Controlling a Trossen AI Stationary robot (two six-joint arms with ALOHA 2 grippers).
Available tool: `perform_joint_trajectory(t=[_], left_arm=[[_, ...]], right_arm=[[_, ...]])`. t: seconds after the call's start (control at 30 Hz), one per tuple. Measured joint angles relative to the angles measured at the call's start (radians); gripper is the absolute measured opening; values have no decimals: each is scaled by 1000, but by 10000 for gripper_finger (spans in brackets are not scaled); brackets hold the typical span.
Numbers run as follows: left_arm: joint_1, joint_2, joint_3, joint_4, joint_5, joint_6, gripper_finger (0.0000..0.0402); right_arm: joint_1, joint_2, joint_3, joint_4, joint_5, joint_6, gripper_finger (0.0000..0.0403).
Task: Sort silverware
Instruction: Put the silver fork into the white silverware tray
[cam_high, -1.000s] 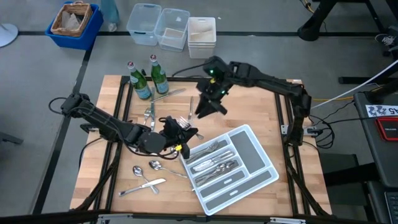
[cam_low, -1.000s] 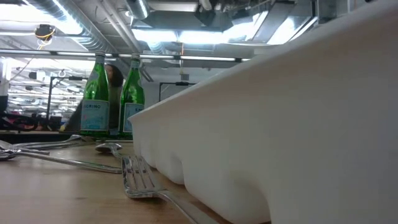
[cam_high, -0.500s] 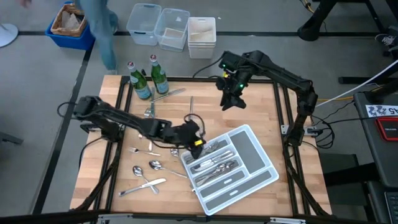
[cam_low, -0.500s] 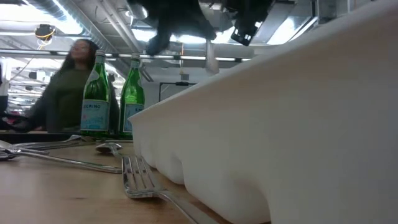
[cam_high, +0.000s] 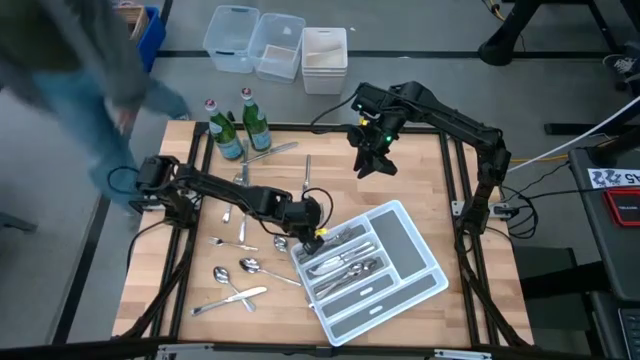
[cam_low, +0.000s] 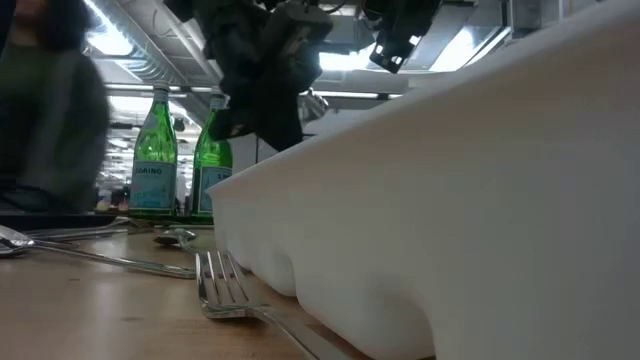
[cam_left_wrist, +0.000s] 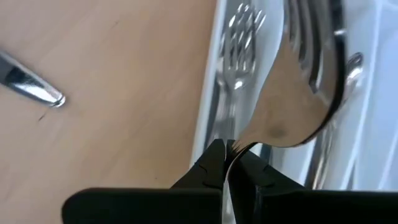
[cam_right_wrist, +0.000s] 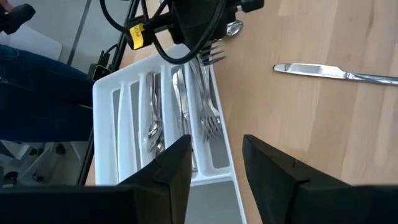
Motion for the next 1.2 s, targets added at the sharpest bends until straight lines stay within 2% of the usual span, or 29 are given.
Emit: perform_joint_trajectory(t=[0.37, 0.53, 0.73, 1.07, 1.2], left_arm=[[-33, 106, 4, 24, -4, -3, 0], [-36, 149, 4, 98, -9, 1, 0], [-39, 177, 1, 193, 2, 119, 3], [-30, 181, 0, 185, 1, 96, 84], [-7, 176, 20, 174, 71, 41, 100]], right_arm=[[0, 0, 0, 10, 0, 0, 147], [0, 1, 0, 11, 0, 0, 147], [0, 1, -1, 16, 0, 1, 147], [0, 1, -1, 14, -1, 3, 147], [1, 2, -1, 10, -26, 3, 147]])
